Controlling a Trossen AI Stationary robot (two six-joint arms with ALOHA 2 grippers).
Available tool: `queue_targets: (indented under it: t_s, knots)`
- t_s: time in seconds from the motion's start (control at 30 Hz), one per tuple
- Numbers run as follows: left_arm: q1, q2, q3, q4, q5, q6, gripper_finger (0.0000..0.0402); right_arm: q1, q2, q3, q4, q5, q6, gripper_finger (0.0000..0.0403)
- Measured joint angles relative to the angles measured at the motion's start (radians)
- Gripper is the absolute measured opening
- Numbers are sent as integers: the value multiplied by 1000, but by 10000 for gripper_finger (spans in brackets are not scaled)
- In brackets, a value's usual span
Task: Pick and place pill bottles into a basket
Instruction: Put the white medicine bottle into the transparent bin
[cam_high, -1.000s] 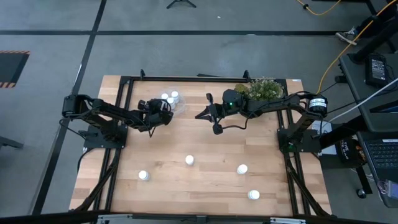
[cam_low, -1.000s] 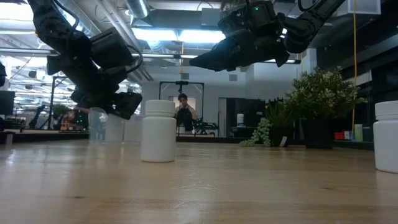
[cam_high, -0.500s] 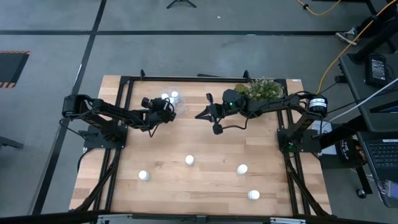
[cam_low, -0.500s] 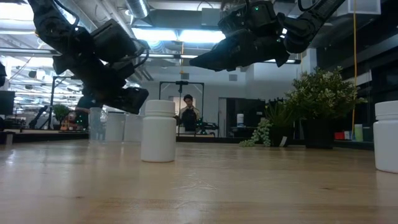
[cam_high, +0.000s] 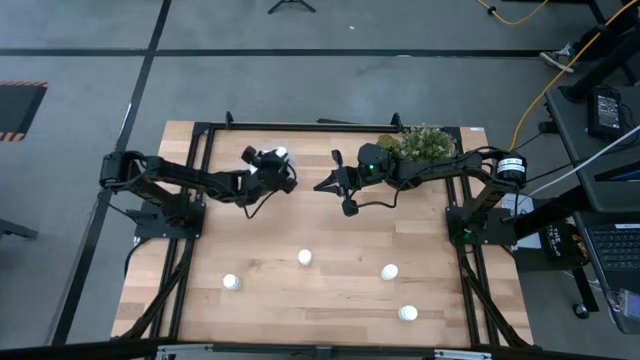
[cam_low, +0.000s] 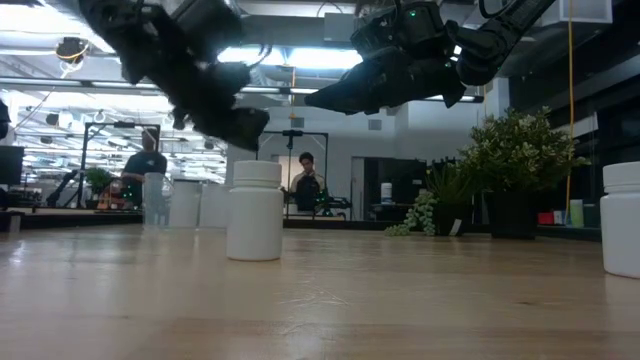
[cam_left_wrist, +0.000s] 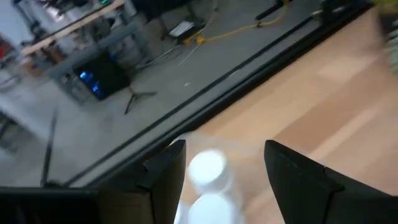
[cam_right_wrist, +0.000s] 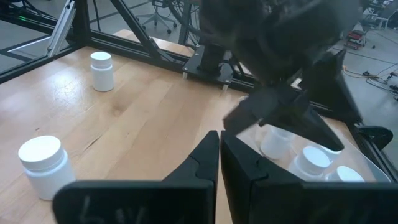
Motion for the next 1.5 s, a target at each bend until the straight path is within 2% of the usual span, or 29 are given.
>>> queue_targets:
  t_s: [0.23,0.3,0.57,0.77,0.87,1.0,1.27,1.5]
  knots:
    - [-117,-73,50,-9,-15,126,198,0,0,0,-2,0,1,20]
    - [-160,-115,50,-57,-31,130,187,0,0,0,-12,0,5,20]
    - [-366,-279,50,-386,-20,-36,139,9,0,0,-52,-1,41,20]
    - [-539,-357,50,-525,-18,-136,103,65,0,0,-108,-4,78,20]
    - [-612,-380,50,-528,-4,-139,86,98,0,0,-155,-3,54,20]
    - [-675,-390,50,-528,72,-142,67,149,0,0,-171,-2,76,20]
    - [-711,-358,43,-511,135,-110,35,263,-58,0,-265,7,110,11]
    - [-711,-363,-87,-270,169,-12,4,362,-188,0,-432,224,135,7]
